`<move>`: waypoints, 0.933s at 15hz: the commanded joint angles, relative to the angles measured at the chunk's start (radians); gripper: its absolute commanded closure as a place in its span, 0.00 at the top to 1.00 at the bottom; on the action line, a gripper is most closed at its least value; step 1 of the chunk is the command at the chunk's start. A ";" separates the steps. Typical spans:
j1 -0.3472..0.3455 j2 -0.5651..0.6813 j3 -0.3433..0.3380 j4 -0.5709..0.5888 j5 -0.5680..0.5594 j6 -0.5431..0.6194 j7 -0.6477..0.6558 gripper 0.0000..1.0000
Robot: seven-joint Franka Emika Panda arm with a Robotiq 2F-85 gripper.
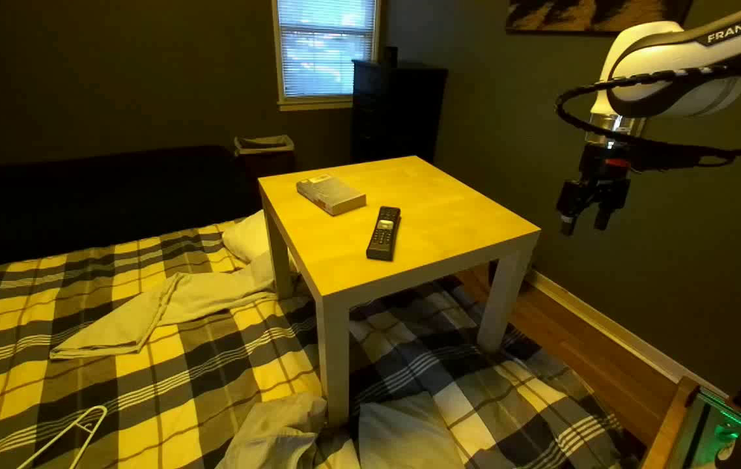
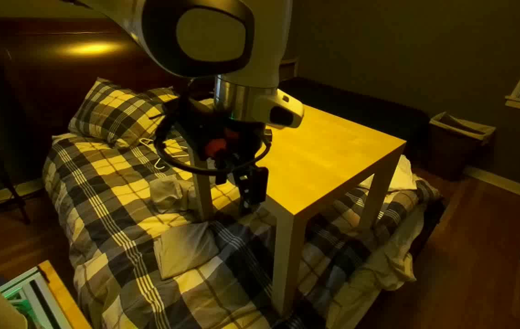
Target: Push the topmost button on the black remote
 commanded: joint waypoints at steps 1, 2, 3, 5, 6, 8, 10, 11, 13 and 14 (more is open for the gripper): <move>-0.005 0.001 0.004 0.001 0.002 -0.001 -0.002 1.00; -0.005 0.001 0.004 0.001 0.002 -0.001 -0.002 1.00; -0.005 0.001 0.004 0.001 0.002 -0.001 -0.002 1.00; -0.005 0.001 0.004 0.001 0.002 -0.001 -0.002 1.00; -0.005 0.001 0.004 0.001 0.002 -0.001 -0.002 1.00; -0.005 0.001 0.004 0.001 0.002 -0.001 -0.002 1.00; 0.003 0.001 0.019 -0.001 -0.011 0.026 0.002 1.00; 0.022 -0.002 0.029 0.002 0.005 0.033 -0.014 1.00; 0.063 -0.003 0.068 0.011 0.004 0.075 -0.042 1.00; 0.087 0.003 0.088 0.021 0.007 0.095 -0.058 1.00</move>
